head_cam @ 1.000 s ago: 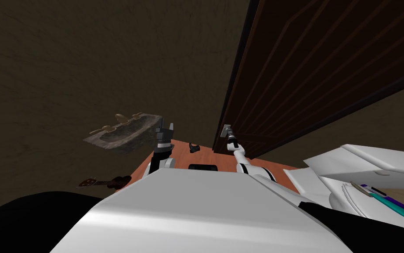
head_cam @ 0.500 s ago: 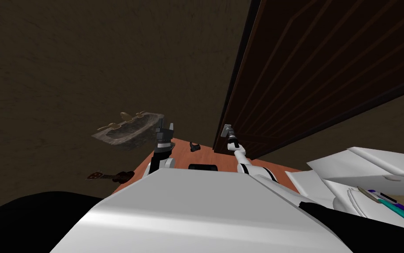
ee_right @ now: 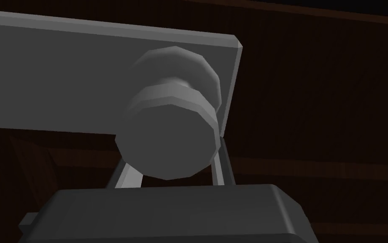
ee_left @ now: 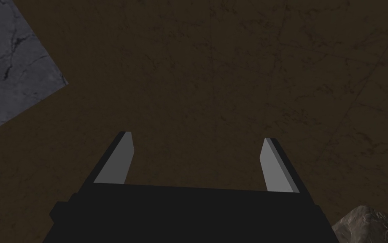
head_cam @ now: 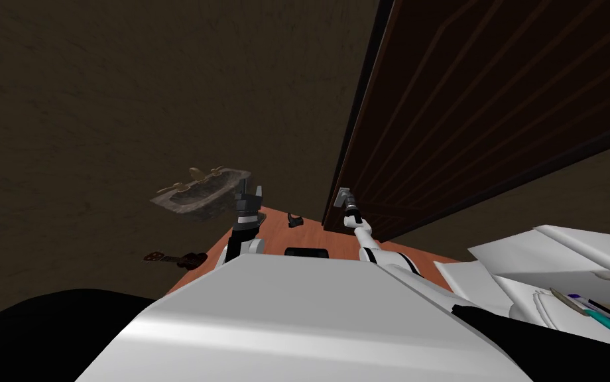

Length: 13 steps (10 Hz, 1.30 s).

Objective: Pull the door open

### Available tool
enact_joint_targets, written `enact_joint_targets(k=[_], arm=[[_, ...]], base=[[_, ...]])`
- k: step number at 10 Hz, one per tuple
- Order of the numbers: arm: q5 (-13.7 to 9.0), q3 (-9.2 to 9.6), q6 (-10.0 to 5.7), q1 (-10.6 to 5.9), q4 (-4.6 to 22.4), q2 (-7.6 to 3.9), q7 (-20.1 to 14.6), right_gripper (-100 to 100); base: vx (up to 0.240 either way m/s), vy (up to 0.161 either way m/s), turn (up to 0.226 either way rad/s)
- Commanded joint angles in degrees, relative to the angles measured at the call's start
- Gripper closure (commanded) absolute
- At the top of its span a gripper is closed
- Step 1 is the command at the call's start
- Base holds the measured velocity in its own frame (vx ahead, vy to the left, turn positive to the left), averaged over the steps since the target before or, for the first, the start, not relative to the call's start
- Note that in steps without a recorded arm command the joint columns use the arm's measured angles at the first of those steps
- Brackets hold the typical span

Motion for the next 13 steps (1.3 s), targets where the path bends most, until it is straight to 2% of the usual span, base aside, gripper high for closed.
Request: enact_joint_targets(k=[1,2,3,4,5,7,8,9,10,11,12,13], arm=[[-1.55,1.18,-0.3,-0.28,-0.11,0.78,-2.85,100],[-3.04,1.65,-0.37,-0.27,-0.01,0.49,-4.25,100],[-3.04,1.65,-0.37,-0.27,-0.01,0.49,-5.22,100],[-4.53,2.13,-0.44,-0.27,0.1,0.2,-7.27,100],[-4.53,2.13,-0.44,-0.27,0.1,0.2,-7.6,100],[-7.51,3.07,-0.57,-0.26,0.32,-0.38,-11.28,100],[-7.51,3.07,-0.57,-0.26,0.32,-0.38,-12.35,100],[-9.0,3.55,-0.63,-0.26,0.42,-0.67,-14.36,100],[-9.0,3.55,-0.63,-0.26,0.42,-0.67,-14.73,100],[-10.49,4.02,-0.7,-0.25,0.53,-0.95,-17.11,100],[-10.49,4.02,-0.7,-0.25,0.53,-0.95,-17.11,100],[-11.94,4.48,-0.76,-0.25,0.64,-1.24,-19.4,100]], base=[[-0.033,-0.027,0.067],[-0.056,-0.034,0.112],[-0.048,-0.025,0.043],[-0.048,-0.023,0.047],[-0.037,-0.019,0.055],[-0.046,-0.03,0.085],[-0.038,-0.025,0.033],[-0.037,-0.018,0.067],[-0.027,-0.016,0.049],[-0.037,-0.02,0.057],[-0.032,-0.016,0.056],[-0.044,-0.023,0.083]])
